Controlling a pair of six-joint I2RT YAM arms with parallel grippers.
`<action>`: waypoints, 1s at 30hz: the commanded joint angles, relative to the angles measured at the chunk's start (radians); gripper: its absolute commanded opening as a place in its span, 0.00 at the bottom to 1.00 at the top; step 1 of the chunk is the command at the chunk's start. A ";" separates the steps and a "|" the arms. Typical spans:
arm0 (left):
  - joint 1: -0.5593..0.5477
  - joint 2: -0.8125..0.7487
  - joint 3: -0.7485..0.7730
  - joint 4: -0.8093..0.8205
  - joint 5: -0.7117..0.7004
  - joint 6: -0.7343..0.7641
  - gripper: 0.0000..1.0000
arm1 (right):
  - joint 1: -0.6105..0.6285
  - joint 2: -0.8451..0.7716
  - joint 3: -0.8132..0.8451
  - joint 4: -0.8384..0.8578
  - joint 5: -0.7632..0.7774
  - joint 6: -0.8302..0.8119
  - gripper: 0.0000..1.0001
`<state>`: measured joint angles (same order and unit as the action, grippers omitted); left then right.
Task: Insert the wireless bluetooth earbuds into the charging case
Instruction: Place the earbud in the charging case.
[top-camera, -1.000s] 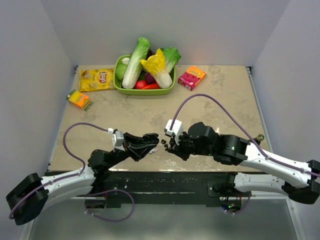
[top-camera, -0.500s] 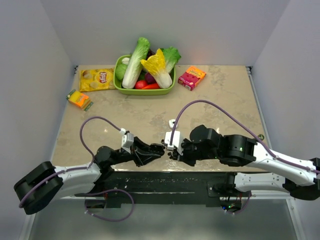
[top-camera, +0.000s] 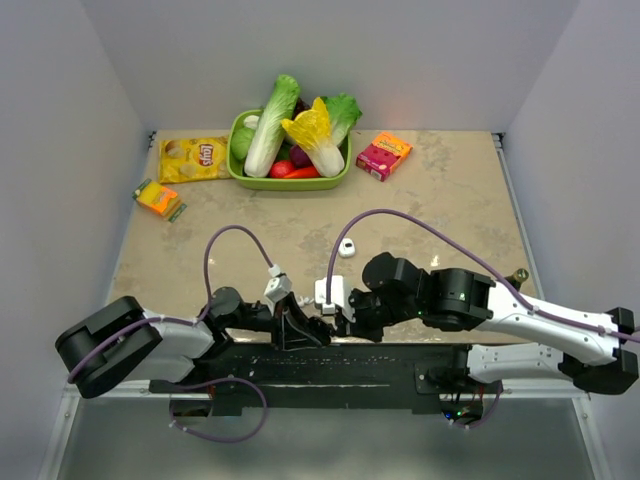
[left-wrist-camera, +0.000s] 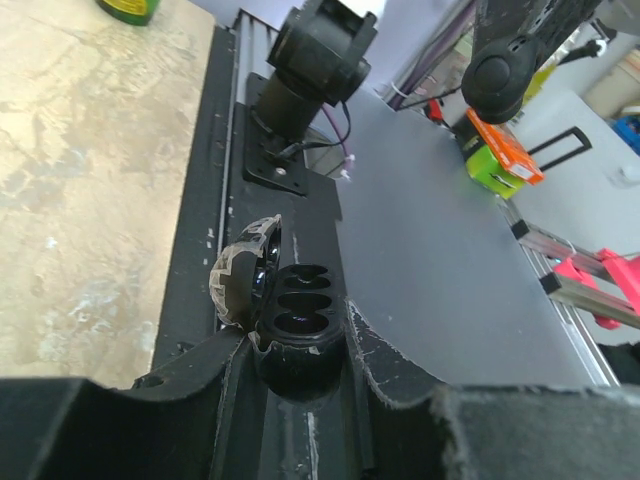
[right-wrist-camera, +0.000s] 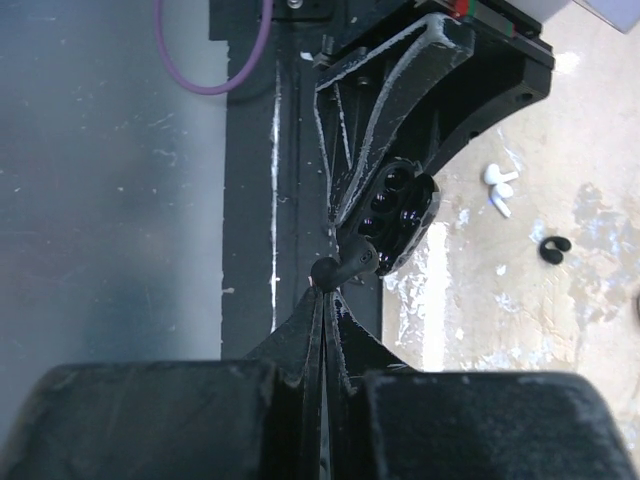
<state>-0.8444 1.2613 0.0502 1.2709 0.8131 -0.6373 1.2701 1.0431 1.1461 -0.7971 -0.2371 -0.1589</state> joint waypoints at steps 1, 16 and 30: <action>0.005 0.003 -0.066 0.516 0.078 -0.035 0.00 | 0.012 0.008 0.024 0.007 -0.054 -0.013 0.00; 0.004 -0.022 0.046 0.579 0.129 -0.081 0.00 | 0.018 0.017 0.026 0.004 -0.079 0.004 0.00; -0.005 -0.115 0.117 0.364 0.090 0.067 0.00 | 0.021 0.006 0.009 0.022 -0.080 0.012 0.00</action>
<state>-0.8455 1.1542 0.1383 1.2804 0.9176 -0.6285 1.2846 1.0622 1.1461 -0.7994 -0.2905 -0.1505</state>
